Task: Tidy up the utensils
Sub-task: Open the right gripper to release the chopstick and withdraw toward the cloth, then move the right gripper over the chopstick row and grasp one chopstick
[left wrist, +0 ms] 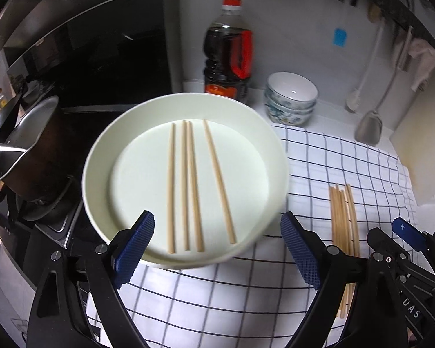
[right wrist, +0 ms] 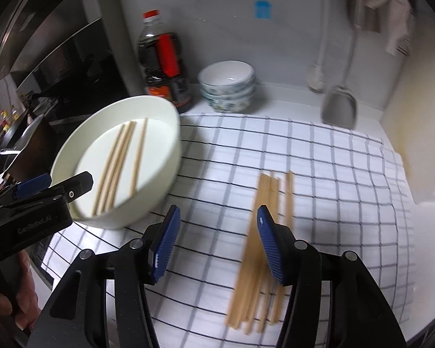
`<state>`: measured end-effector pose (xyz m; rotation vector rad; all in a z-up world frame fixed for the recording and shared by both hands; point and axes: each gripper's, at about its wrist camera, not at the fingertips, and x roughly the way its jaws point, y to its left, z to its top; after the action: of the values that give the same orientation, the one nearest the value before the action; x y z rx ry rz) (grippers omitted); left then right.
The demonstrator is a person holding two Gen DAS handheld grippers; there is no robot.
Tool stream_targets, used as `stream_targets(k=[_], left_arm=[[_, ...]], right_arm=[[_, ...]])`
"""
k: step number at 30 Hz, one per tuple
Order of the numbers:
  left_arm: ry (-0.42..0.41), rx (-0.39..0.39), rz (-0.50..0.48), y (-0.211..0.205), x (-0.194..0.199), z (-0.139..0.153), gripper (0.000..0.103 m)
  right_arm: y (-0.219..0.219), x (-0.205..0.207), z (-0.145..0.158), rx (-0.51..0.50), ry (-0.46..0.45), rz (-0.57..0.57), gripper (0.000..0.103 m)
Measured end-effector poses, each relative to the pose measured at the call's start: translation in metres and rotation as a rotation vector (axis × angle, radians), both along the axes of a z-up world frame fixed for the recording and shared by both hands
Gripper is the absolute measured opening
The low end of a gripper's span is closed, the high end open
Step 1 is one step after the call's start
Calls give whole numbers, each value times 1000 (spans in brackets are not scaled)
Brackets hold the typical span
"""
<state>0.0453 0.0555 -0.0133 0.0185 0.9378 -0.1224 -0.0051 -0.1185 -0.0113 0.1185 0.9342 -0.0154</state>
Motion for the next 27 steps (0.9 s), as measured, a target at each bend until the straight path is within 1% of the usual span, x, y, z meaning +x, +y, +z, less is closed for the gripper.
stream_targets(k=[7,10,15,19,22,27], left_arm=[[14,-3,-73,-40,-18,-12,87],[28,-1,-100,-56,-23,-20,87],[41,13,-136,-78,-33,-35,87],[48,19,-149,-89,-36,-46,87],[52,18,-150,-94,-36,-56,87],[57,41,-150,-102,-34,-71,87]], right_arm=[[-44,-29,-13,2,15,-98,53],[-63,-41,-22,7,34,-140,53],[-89,-56,-46,-15,64,-192,53],[-101,-59,-66,-5,89,-207,53],[-103,-57,-77,-5,93,-193,53],[-103,-46,-92,-4,93,-166,53]])
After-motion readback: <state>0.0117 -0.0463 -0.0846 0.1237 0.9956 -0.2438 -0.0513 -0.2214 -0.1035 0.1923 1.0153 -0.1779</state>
